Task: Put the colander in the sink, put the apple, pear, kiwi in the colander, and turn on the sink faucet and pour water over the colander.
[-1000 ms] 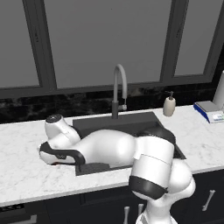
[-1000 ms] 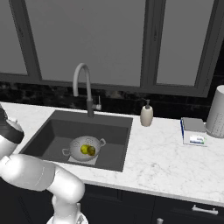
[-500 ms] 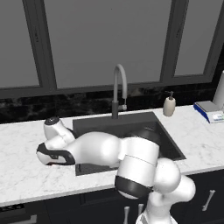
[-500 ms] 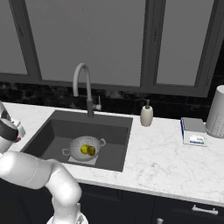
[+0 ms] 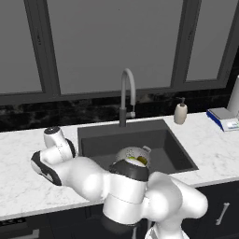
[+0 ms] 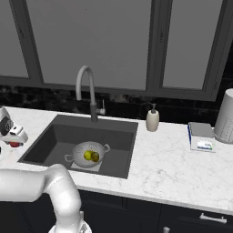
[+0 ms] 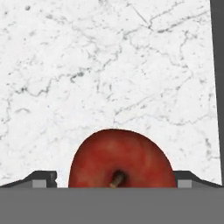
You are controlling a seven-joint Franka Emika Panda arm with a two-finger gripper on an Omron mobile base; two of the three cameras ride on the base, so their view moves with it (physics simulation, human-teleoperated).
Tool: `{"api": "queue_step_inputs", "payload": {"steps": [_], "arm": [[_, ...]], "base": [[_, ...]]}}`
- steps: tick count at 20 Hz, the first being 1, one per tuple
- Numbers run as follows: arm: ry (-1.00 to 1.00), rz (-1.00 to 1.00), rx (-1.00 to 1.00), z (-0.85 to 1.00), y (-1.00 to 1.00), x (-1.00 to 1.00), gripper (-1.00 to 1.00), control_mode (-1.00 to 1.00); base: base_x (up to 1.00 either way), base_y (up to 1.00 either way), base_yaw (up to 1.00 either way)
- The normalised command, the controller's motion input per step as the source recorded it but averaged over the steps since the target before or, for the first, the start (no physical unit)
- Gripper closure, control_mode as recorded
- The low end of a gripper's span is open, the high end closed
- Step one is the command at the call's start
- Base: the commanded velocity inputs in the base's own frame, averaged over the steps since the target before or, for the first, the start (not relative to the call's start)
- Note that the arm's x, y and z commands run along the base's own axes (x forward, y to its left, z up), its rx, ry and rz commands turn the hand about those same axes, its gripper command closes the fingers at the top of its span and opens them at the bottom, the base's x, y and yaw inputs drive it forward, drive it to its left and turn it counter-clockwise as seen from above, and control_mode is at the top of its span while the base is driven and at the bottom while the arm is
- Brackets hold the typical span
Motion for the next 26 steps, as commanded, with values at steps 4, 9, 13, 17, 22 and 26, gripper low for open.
{"api": "queue_step_inputs", "payload": {"steps": [4,9,13,17,22,26], "arm": [[0.00,-0.04,0.00,-0.36,0.00,0.02,-1.00,-1.00],[0.00,-0.09,0.00,-0.46,-0.02,-0.05,1.00,-1.00],[-0.08,-0.14,0.07,-0.33,-0.49,-0.31,1.00,-1.00],[-0.15,-0.22,0.39,0.02,-0.99,-0.45,1.00,-1.00],[-0.12,-0.28,0.53,0.44,-1.00,-0.29,1.00,-1.00],[0.00,-0.39,0.25,0.72,-1.00,-0.35,1.00,-1.00]], "base": [[0.00,0.00,0.00],[0.00,0.00,0.00],[0.00,0.00,0.00],[0.00,0.00,0.00],[0.00,0.00,0.00],[0.00,0.00,0.00]]}}
